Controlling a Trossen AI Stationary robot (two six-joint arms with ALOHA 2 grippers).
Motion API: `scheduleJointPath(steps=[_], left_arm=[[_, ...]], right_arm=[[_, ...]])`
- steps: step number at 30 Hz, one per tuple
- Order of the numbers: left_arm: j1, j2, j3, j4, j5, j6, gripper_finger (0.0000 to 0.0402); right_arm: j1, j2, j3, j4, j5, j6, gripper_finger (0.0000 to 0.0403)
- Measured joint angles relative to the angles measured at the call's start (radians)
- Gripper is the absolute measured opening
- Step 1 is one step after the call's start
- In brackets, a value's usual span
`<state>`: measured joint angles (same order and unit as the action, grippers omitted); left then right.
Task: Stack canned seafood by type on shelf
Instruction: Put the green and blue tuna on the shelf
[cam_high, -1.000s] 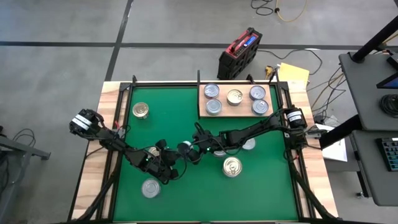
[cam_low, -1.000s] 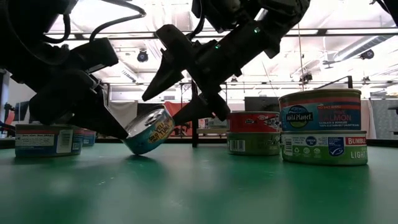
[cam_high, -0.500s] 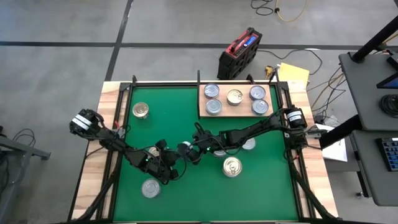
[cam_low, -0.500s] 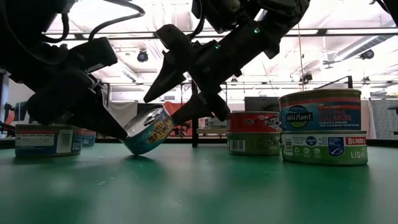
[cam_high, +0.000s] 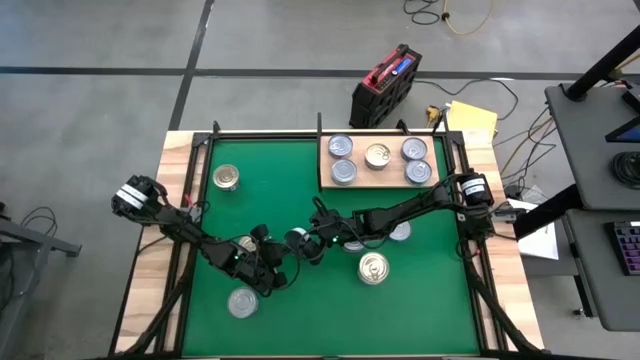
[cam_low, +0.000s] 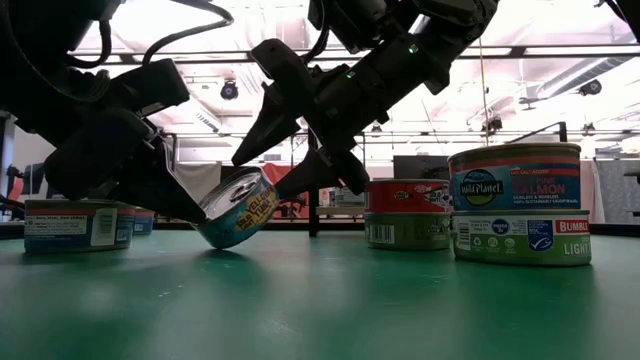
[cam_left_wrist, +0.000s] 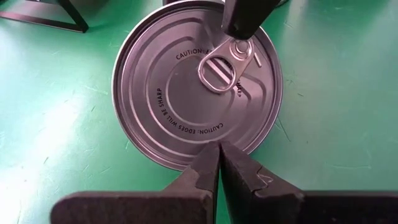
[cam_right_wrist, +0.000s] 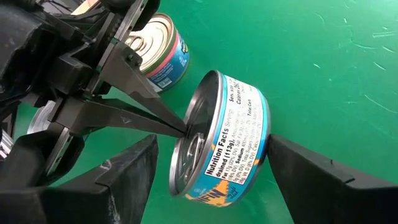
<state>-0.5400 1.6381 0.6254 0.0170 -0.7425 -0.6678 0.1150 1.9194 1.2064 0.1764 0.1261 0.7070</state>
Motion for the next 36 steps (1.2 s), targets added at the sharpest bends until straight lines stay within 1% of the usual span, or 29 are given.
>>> scheduleJointPath(steps=[3,10,13,15,19,21,24,28,33,36], left_arm=[[0.0,0.014,0.0,0.006,-0.001,0.0,0.0],[0.0,0.1,0.0,0.076,0.003,-0.006,0.0],[0.0,0.126,0.001,0.109,-0.005,-0.003,0.0],[0.0,0.135,0.002,0.119,-0.011,-0.002,0.0],[0.0,0.134,0.002,0.12,-0.01,0.005,0.0],[0.0,0.132,0.002,0.119,-0.008,0.012,0.0],[0.0,0.13,0.002,0.119,-0.006,0.019,0.0],[0.0,0.13,0.002,0.121,-0.005,0.019,0.0],[0.0,0.13,0.002,0.134,0.0,0.024,0.0],[-0.003,0.129,0.002,0.14,0.0,0.024,0.0]], right_arm=[[0.0,0.0,0.0,0.001,-0.002,-0.001,0.0296],[0.0,0.0,0.0,0.001,-0.003,-0.003,0.0324],[0.0,0.0,0.0,0.001,-0.002,-0.014,0.0326],[0.0,0.0,0.0,0.002,-0.001,-0.054,0.0322],[0.006,0.0,0.0,0.024,0.007,-0.25,0.0311],[0.01,0.0,0.0,0.026,0.019,-0.308,0.0307],[0.011,0.007,0.0,0.036,0.031,-0.345,0.0302],[0.011,0.058,0.002,0.119,0.025,-0.415,0.0304],[0.014,0.108,0.046,0.108,0.003,-0.439,0.0309],[0.014,0.109,0.063,0.114,0.005,-0.456,0.0296]])
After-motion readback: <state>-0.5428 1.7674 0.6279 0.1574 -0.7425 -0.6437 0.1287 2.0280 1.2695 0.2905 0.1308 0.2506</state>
